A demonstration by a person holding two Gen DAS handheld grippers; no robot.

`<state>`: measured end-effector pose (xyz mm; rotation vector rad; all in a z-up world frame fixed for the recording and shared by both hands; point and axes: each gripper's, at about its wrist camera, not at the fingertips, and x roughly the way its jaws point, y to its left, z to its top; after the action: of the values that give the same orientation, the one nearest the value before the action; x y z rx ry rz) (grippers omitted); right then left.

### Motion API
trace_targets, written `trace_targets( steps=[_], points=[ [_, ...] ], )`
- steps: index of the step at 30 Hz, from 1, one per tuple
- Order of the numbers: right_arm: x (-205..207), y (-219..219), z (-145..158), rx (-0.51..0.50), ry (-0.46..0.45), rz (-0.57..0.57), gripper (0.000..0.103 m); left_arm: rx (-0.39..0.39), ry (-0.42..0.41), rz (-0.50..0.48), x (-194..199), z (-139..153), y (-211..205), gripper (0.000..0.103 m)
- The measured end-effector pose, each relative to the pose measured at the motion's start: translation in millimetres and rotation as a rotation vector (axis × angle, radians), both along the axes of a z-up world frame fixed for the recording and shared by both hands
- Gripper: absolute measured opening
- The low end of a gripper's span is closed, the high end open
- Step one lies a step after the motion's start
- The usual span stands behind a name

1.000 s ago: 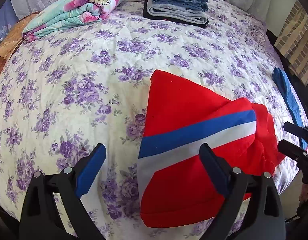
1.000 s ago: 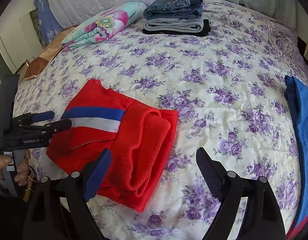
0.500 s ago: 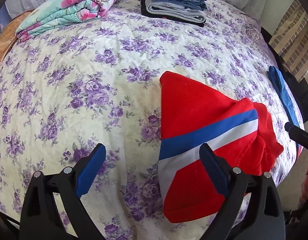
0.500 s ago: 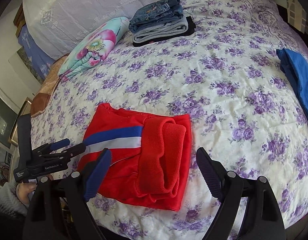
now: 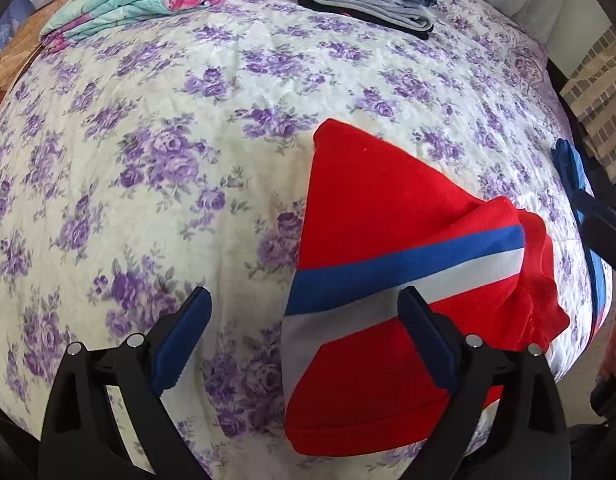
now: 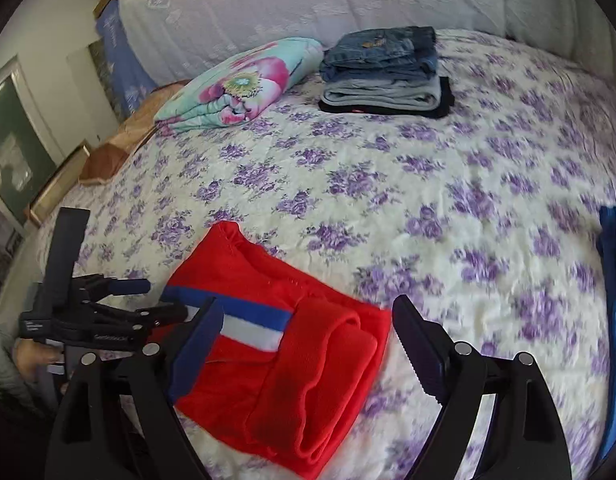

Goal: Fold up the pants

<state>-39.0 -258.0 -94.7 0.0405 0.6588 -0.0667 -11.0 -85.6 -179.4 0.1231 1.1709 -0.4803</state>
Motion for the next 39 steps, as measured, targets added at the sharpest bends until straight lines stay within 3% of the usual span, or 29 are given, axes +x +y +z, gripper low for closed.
trace_targets(
  steps=[2,6,8,11,15,16,18,19,20,23,29,30,32,33,39],
  points=[
    [19.3,-2.3,-6.5,-0.004,0.032,0.051,0.086,-0.011,0.020,0.059,-6.1,-3.3,8.8,0.095],
    [48.0,-7.7,-54.9,-0.063,0.223,0.088,0.086,-0.052,0.070,0.146,-19.4,-14.2,26.4,0.099],
    [46.5,-13.3,-60.5,-0.034,0.207,0.106,0.086,-0.066,0.084,0.169,-26.1,-15.1,35.1,0.099],
    [43.4,-9.9,-43.2,-0.033,0.167,0.122,0.084,-0.055,0.035,0.180,-36.1,-4.0,42.3,0.098],
    [54.8,9.1,-3.1,0.132,0.085,0.259,0.083,-0.112,-0.020,0.133,-50.6,10.6,44.7,0.098],
    [62.9,19.6,0.2,0.145,0.090,0.308,0.077,-0.121,-0.019,0.117,-53.4,10.7,43.4,0.098],
    [83.3,43.0,-2.3,0.147,0.130,0.400,0.055,-0.122,0.000,0.099,-54.7,6.9,40.4,0.097],
    [93.9,51.2,-6.8,0.140,0.156,0.422,0.038,-0.129,0.016,0.086,-54.3,4.1,38.6,0.097],
    [104.3,57.0,-11.8,0.133,0.178,0.432,0.035,-0.135,0.030,0.074,-54.3,1.3,36.3,0.097],
    [122.9,61.8,-18.6,0.124,0.203,0.431,0.036,-0.136,0.058,0.050,-55.6,-6.6,33.8,0.097],
    [137.5,57.6,-20.1,0.088,0.250,0.447,0.037,-0.183,0.062,0.090,-50.5,-7.7,37.7,0.095],
    [139.8,55.9,-26.9,0.097,0.279,0.452,0.036,-0.173,0.070,0.088,-48.9,-10.2,36.1,0.095],
    [145.8,56.4,-40.9,0.086,0.318,0.446,0.022,-0.163,0.115,0.082,-44.6,-21.5,34.1,0.095],
    [147.7,56.4,-44.7,0.081,0.320,0.438,0.020,-0.170,0.134,0.085,-41.6,-27.7,35.0,0.096],
    [155.9,54.8,-52.7,0.067,0.306,0.381,0.017,-0.135,0.132,0.050,-38.8,-28.7,29.9,0.097]
  ],
)
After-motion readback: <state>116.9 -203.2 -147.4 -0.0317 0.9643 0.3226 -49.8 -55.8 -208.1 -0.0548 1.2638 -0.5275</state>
